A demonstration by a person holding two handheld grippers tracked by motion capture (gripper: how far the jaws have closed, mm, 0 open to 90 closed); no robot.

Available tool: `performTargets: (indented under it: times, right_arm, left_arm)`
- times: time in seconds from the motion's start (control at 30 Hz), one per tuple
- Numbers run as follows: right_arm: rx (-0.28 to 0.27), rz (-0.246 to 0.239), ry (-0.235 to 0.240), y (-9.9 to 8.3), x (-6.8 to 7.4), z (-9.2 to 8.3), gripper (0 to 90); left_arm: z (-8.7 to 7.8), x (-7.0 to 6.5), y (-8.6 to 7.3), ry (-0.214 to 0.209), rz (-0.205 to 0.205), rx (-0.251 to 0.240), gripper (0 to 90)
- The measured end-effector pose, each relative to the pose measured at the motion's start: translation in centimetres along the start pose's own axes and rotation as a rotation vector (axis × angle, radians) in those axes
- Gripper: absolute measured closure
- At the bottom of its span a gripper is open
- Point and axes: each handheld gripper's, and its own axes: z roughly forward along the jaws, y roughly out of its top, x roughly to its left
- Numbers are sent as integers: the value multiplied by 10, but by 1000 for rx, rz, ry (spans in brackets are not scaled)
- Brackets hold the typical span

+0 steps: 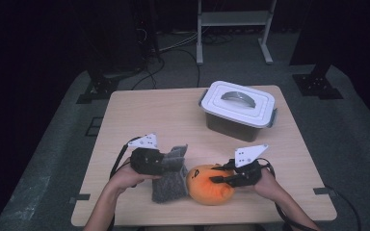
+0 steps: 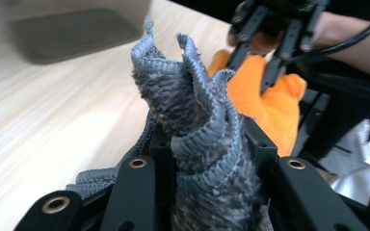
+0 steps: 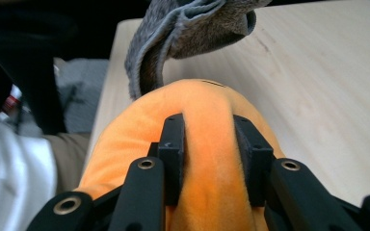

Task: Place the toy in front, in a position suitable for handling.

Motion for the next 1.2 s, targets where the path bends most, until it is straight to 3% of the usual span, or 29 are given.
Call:
performTargets:
  times: [0.1,0.17,0.2,0.27,0.37,0.47,0.6,0.67,0.77,0.9,1.0,1.13,1.2]
  right_arm:
    - [7,-75,5,9,-4,5,678]
    - [5,-95,4,11,-8,8,671]
    - [3,-104,13,10,-11,9,667]
    - [-5,-89,29,5,-17,10,658]
    - [-35,-56,71,-4,-17,6,646]
    - [-24,-48,116,-9,-13,1,626]
    - [6,-51,96,-7,-14,-6,473]
    - [1,9,91,0,-15,-7,374]
    - [-24,56,78,8,-17,-5,325]
    - [38,70,44,9,-19,8,323]
    - [39,86,49,5,-20,15,360]
    - [26,87,63,0,-18,19,387]
    - [19,85,65,-1,-17,19,384]
  left_arm:
    - [-11,6,-2,58,-14,2,638]
    - [-20,9,-6,107,-29,8,632]
    - [-25,12,-9,151,-31,26,628]
    - [-31,16,-16,209,-40,69,628]
    - [-43,24,-33,249,-91,90,629]
    - [-54,27,-44,266,-124,89,631]
    - [-59,29,-54,284,-157,86,632]
    - [-57,31,-56,299,-163,88,624]
    - [-52,35,-58,330,-176,79,619]
    - [-47,44,-64,356,-185,115,632]
    - [-46,50,-78,391,-201,171,675]
    - [-61,54,-90,413,-235,145,685]
    - [-69,53,-91,413,-233,136,696]
